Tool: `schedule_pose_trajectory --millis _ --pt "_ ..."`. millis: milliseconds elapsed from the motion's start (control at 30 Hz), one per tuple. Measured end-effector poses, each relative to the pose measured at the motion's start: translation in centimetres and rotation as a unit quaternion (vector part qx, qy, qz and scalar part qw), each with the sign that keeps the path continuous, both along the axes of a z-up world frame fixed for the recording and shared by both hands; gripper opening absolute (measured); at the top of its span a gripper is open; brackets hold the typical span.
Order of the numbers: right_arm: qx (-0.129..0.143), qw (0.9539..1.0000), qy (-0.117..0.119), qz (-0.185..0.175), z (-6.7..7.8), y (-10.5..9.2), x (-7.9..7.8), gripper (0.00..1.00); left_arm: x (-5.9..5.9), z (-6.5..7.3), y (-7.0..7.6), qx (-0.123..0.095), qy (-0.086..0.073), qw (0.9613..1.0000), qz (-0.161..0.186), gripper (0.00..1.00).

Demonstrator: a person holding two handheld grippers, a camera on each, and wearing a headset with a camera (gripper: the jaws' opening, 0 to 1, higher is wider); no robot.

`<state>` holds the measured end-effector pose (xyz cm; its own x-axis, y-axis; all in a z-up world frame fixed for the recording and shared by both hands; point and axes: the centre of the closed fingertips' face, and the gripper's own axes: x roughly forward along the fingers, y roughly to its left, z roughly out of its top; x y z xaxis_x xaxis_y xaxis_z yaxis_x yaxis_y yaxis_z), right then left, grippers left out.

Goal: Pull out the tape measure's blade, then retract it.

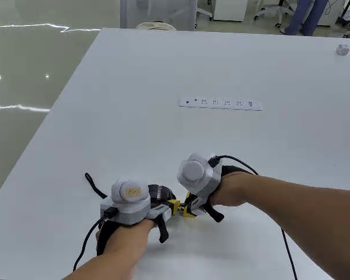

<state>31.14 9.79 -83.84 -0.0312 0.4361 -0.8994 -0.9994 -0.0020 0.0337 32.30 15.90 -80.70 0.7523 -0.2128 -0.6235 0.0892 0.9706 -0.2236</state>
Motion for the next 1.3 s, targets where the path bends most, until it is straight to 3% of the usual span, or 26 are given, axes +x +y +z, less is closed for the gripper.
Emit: schedule_pose_trajectory --millis 200,367,567,833,1167,1300 --pt "0.030 0.9989 -0.014 0.032 0.1 -0.1 -0.1 0.17 0.0 0.0 0.0 0.000 0.000 1.0000 0.000 0.59" --pt "0.046 0.9988 -0.017 0.010 0.2 -0.3 0.4 0.20 0.0 0.0 0.0 -0.001 0.001 1.0000 0.000 0.59" --pt "0.049 0.9987 -0.011 0.012 0.2 -0.7 0.1 0.16 0.0 0.0 0.0 -0.001 0.001 1.0000 -0.001 0.59" --pt "0.045 0.9989 -0.005 -0.014 0.2 -0.1 0.2 0.14 0.0 0.0 0.1 -0.007 0.000 1.0000 0.002 0.59" --pt "0.054 0.9984 -0.003 -0.016 0.2 0.3 0.2 0.14 0.0 0.0 0.0 -0.011 0.002 0.9999 0.002 0.59" --pt "0.055 0.9984 -0.008 0.000 0.2 0.6 0.1 0.14 0.0 0.0 0.0 -0.011 0.001 0.9999 0.001 0.59"
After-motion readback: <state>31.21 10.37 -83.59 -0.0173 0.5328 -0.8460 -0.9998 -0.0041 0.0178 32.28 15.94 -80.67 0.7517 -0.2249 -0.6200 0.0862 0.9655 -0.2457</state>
